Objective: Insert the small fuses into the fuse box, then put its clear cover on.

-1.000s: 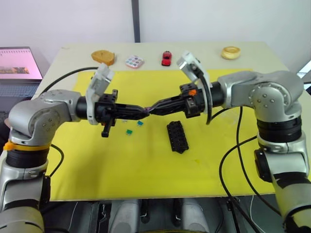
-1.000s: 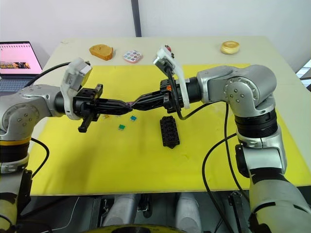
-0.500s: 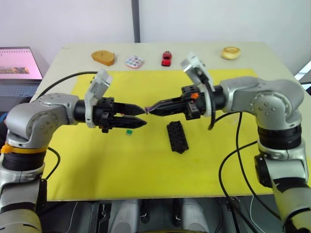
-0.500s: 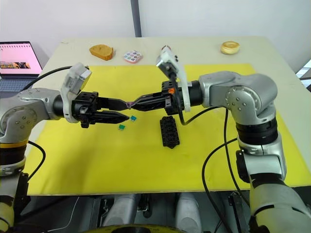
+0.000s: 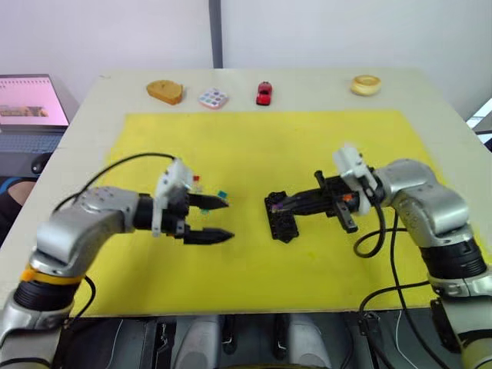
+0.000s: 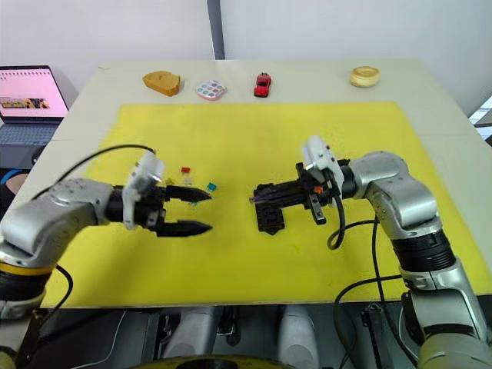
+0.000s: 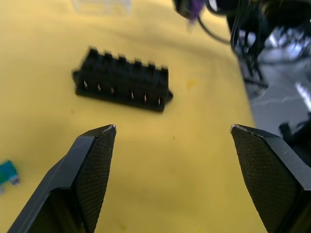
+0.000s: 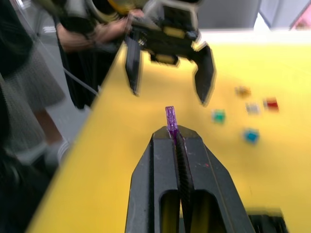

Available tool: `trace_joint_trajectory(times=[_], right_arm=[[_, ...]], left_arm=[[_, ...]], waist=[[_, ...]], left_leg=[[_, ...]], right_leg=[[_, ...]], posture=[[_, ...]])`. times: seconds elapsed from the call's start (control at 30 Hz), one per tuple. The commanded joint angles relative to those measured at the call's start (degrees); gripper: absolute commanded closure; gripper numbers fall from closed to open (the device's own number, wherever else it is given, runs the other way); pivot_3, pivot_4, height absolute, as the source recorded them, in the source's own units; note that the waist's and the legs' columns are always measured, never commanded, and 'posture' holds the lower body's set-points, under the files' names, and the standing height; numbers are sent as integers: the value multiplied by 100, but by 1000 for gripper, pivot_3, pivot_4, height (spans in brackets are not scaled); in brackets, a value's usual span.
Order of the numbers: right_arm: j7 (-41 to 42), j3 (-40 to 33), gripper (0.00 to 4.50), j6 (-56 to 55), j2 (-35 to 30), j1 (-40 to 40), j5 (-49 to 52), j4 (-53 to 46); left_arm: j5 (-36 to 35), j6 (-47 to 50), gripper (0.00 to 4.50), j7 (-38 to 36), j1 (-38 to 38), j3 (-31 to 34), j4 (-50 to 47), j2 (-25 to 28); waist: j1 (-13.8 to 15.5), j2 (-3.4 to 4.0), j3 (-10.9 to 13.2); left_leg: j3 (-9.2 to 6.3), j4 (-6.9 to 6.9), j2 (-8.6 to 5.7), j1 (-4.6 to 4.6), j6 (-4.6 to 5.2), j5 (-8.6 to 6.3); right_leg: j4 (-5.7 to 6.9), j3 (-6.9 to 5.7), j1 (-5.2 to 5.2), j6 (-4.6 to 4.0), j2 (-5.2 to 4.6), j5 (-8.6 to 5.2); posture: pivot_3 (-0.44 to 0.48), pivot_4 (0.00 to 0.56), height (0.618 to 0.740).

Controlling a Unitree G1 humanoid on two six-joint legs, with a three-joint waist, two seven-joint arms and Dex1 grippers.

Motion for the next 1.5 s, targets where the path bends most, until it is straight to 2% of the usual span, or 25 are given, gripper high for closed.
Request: trace_joint_trajectory(times=[0.03, 0.3, 0.87, 1.5], right_arm=[[225, 17, 4500, -620, 94, -50, -259, 273], [464, 37, 4500, -1122, 120, 135, -538, 872], [467, 41, 4500, -1435, 245, 185, -780, 1194], [530, 121, 4500, -1560, 279, 338, -883, 1134]], left_arm=[[296, -435, 547, 36, 77, -118, -267, -76], [131, -246, 547, 139, 340, -47, -566, -90], [96, -188, 547, 178, 296, 26, -400, -47], [71, -101, 547, 192, 286, 37, -408, 8]], waist=[[1, 0, 0], [1, 0, 0], [2, 1, 0], [2, 1, 0]], left_leg=[[0, 0, 1, 0, -1, -1], [-3, 0, 4, 0, -13, -7], [-4, 4, 7, 2, -14, -7], [-4, 4, 7, 12, -15, -8]], right_leg=[[-1, 0, 0, -2, 0, 1], [-4, 1, 0, -4, -4, 2], [-3, 0, 2, -5, -1, 3], [-2, -1, 10, -5, -1, 3]], posture=[[0, 150, 740], [0, 150, 740], [0, 150, 740], [0, 150, 740]])
